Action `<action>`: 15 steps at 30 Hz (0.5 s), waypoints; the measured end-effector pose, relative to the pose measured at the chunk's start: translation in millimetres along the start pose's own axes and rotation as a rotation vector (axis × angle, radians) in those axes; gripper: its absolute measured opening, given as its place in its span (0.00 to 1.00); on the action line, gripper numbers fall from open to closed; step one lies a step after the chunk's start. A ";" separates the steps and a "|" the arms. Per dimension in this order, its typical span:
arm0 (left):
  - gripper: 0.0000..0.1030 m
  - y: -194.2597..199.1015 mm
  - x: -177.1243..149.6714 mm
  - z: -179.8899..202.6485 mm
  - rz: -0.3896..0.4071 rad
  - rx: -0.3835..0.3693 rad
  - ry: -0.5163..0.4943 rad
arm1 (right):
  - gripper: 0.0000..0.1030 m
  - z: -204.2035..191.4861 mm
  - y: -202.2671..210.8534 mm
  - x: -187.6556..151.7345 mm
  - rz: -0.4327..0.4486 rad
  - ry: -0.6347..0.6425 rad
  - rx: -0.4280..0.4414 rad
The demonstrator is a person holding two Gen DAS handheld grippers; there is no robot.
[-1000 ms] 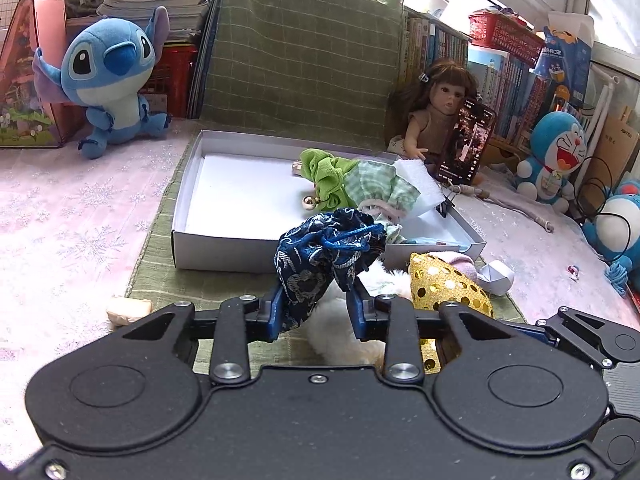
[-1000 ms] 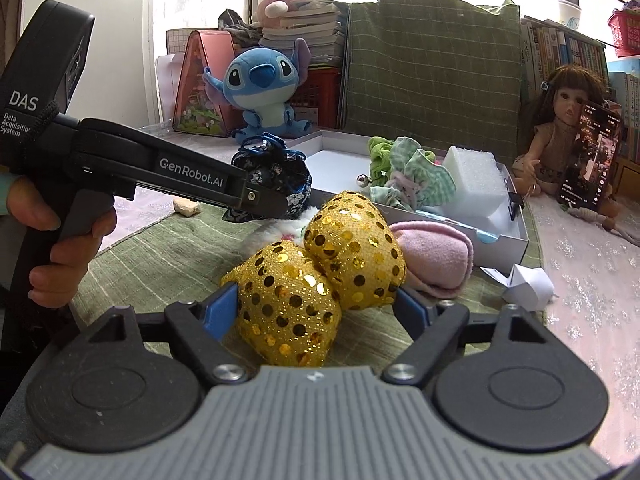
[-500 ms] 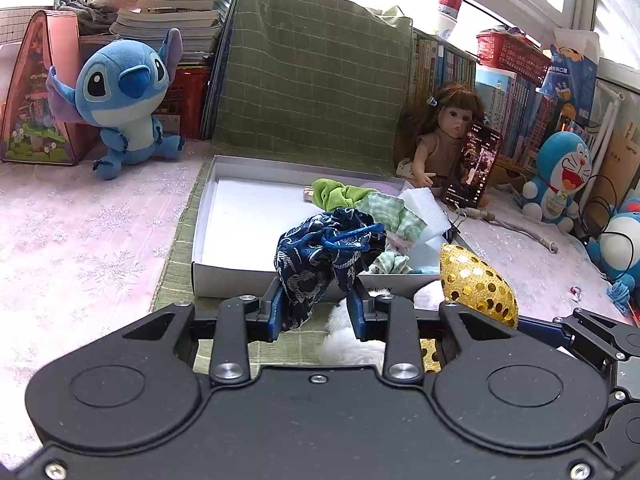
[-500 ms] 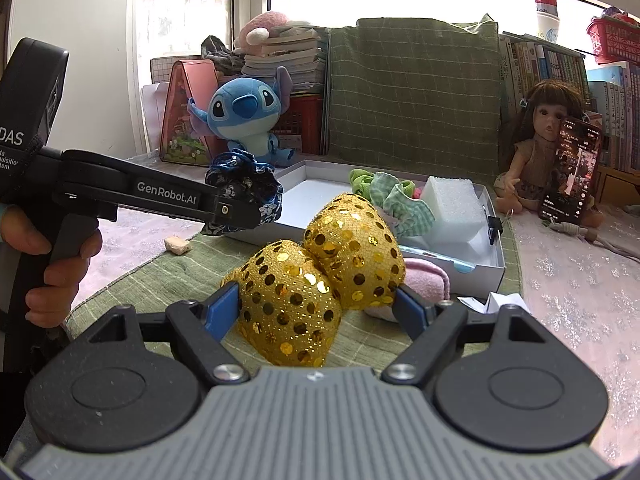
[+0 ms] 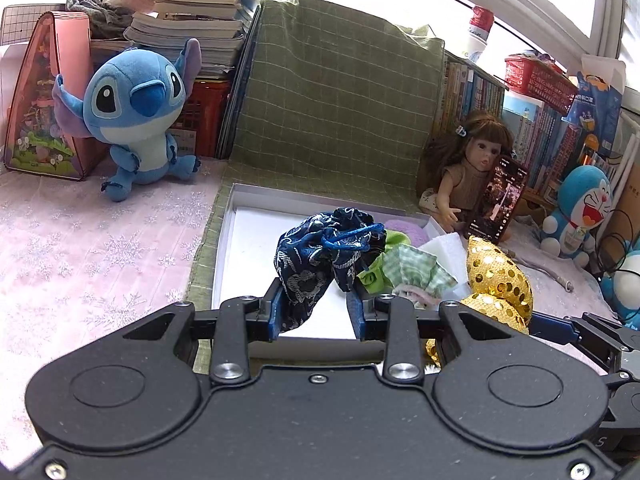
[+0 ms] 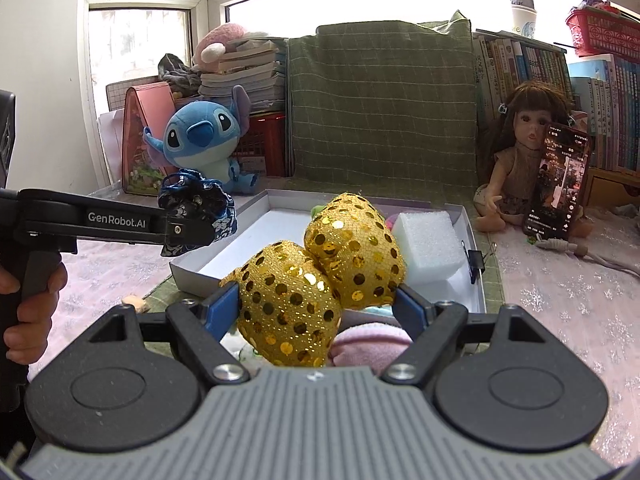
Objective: Organize soft objects
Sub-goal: 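Lift and carry the pouch and sequin piece with both grippers into the box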
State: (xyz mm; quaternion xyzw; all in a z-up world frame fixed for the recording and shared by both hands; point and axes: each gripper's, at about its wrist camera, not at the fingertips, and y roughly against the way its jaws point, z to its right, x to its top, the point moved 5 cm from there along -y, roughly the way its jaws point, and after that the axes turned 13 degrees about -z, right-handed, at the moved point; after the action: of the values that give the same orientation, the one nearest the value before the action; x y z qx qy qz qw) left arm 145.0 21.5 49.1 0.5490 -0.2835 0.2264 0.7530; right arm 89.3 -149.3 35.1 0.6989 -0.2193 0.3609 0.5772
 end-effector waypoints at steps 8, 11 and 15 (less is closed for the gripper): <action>0.30 -14.8 34.7 -9.4 0.010 0.019 0.006 | 0.80 15.2 -15.1 41.3 0.006 -0.039 0.015; 0.30 -25.4 53.8 -12.7 0.001 0.002 0.015 | 0.80 13.8 -21.1 52.5 0.000 -0.034 0.026; 0.30 -44.6 80.9 -15.8 -0.036 -0.018 0.017 | 0.80 -0.2 -33.8 59.3 -0.022 0.010 0.044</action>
State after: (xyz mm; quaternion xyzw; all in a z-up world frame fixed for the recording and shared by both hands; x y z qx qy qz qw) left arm 236.5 25.8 68.9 0.5453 -0.2692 0.2147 0.7642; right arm 151.9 -134.5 58.1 0.7119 -0.2006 0.3626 0.5669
